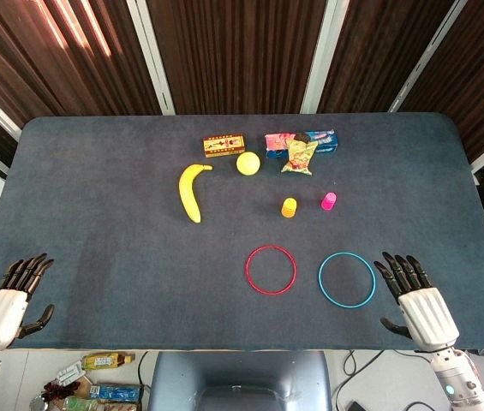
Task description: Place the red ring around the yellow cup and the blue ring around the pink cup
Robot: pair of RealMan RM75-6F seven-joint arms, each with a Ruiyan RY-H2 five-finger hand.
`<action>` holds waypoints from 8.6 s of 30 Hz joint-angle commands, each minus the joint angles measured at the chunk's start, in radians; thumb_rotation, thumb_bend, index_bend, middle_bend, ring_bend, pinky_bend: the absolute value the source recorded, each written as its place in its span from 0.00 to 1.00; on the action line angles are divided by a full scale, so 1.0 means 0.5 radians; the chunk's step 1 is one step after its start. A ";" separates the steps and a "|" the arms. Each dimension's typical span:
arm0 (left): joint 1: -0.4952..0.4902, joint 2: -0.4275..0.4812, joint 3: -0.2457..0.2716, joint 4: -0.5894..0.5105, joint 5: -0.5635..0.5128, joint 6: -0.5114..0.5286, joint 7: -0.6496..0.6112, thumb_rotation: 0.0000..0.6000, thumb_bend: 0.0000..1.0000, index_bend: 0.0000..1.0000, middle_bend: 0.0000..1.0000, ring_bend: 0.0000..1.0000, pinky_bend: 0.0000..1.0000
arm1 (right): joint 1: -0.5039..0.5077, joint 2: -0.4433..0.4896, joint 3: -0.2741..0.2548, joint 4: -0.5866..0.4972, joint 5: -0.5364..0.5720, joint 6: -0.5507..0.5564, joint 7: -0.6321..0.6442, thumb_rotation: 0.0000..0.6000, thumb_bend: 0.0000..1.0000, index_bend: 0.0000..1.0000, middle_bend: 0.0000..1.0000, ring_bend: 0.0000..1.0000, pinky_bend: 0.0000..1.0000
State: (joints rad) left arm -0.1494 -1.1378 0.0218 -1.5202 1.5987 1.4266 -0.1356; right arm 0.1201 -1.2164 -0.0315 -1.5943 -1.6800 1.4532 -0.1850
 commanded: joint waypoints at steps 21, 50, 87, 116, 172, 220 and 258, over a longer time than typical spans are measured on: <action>0.046 0.058 0.024 -0.010 0.079 0.134 -0.133 1.00 0.39 0.01 0.00 0.00 0.05 | 0.709 -0.625 0.206 0.537 0.030 -0.769 0.356 1.00 0.31 0.53 0.00 0.00 0.00; 0.046 0.077 0.024 -0.010 0.065 0.122 -0.164 1.00 0.39 0.00 0.00 0.00 0.05 | 0.907 -1.023 0.089 1.000 0.068 -0.845 0.472 1.00 0.48 0.64 0.00 0.00 0.00; 0.054 0.081 0.022 -0.013 0.067 0.137 -0.149 1.00 0.39 0.00 0.00 0.00 0.05 | 0.922 -1.082 0.037 1.080 0.071 -0.674 0.529 1.00 0.55 0.84 0.07 0.00 0.00; 0.070 0.095 0.018 -0.023 0.065 0.164 -0.150 1.00 0.39 0.01 0.00 0.00 0.05 | 1.013 -1.086 0.234 1.097 0.002 -0.302 0.485 1.00 0.55 0.92 0.16 0.00 0.00; 0.029 0.074 0.009 -0.034 0.018 0.063 -0.089 1.00 0.40 0.02 0.00 0.00 0.06 | 0.900 -0.617 0.130 0.790 0.229 -0.417 0.154 1.00 0.40 0.36 0.01 0.00 0.00; 0.016 0.080 0.019 -0.057 0.000 0.014 -0.052 1.00 0.42 0.02 0.00 0.00 0.06 | 0.363 -0.688 -0.219 1.374 0.046 -0.334 0.680 1.00 0.46 0.66 0.01 0.00 0.00; 0.008 0.073 0.008 -0.056 -0.009 0.011 -0.045 1.00 0.42 0.02 0.00 0.00 0.06 | 0.356 -0.670 -0.200 1.305 -0.003 -0.338 0.684 1.00 0.48 0.63 0.02 0.00 0.00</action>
State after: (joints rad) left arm -0.1455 -1.1011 0.0260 -1.5480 1.5942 1.4319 -0.1580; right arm 0.2983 -1.5513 -0.1315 -0.9415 -1.6818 1.2838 0.1570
